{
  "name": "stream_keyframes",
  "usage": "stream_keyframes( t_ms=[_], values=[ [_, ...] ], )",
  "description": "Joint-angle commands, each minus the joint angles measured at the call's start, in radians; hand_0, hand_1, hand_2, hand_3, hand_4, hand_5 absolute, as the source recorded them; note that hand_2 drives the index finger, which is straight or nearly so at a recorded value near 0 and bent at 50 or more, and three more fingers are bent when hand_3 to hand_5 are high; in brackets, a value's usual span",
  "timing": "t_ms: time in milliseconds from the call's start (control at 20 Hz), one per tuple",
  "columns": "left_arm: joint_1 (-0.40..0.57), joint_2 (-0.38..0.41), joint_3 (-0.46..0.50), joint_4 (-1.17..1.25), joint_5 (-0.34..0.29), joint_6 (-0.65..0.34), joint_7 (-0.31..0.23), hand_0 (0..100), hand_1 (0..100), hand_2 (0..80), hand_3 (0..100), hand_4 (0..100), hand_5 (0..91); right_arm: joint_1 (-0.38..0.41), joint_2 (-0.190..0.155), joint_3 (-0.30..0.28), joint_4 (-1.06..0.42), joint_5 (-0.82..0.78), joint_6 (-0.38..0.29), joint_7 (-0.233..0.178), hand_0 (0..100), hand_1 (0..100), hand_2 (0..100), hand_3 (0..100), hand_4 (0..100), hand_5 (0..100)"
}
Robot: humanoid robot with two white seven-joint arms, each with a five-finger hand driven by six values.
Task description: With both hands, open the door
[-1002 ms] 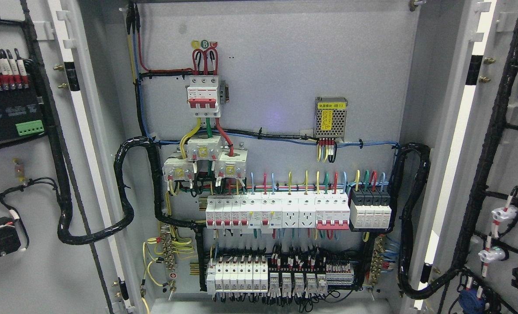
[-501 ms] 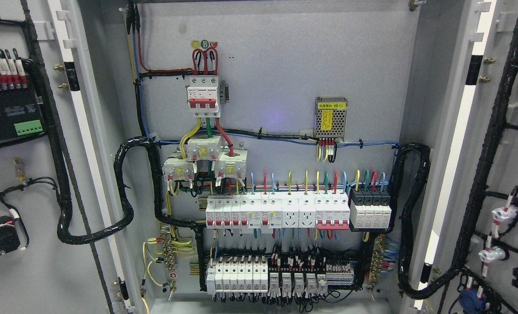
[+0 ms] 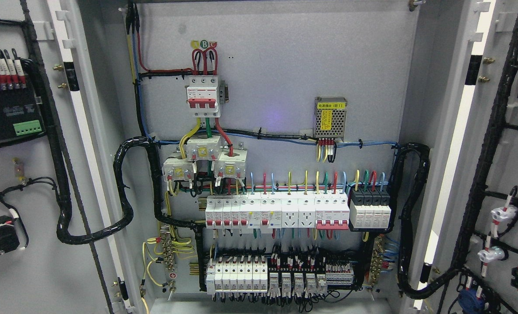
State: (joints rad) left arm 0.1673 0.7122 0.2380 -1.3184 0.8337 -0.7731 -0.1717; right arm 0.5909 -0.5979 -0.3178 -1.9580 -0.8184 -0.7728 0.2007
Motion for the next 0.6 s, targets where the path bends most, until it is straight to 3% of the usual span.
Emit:
stream_keyframes(
  t_ms=[0,401,551],
  values=[
    [0.009,0.001,-0.003,-0.033,-0.002,-0.183,0.004,0,0,0.0,0,3,0.0,-0.008,-0.005,0.013,-0.021,-0.001,0.000,0.006,11,0,0,0,0,0],
    [0.061,0.001,-0.003,-0.179,-0.002,-0.183,0.009,0,0,0.0,0,3,0.0,-0.016,-0.007,0.059,-0.035,-0.001,-0.002,0.008,11,0,0,0,0,0],
    [0.072,0.012,-0.008,-0.225,-0.002,-0.183,0.044,0,0,0.0,0,3,0.0,-0.014,-0.011,0.065,-0.041,-0.001,-0.009,0.008,11,0,0,0,0,0]
  ],
)
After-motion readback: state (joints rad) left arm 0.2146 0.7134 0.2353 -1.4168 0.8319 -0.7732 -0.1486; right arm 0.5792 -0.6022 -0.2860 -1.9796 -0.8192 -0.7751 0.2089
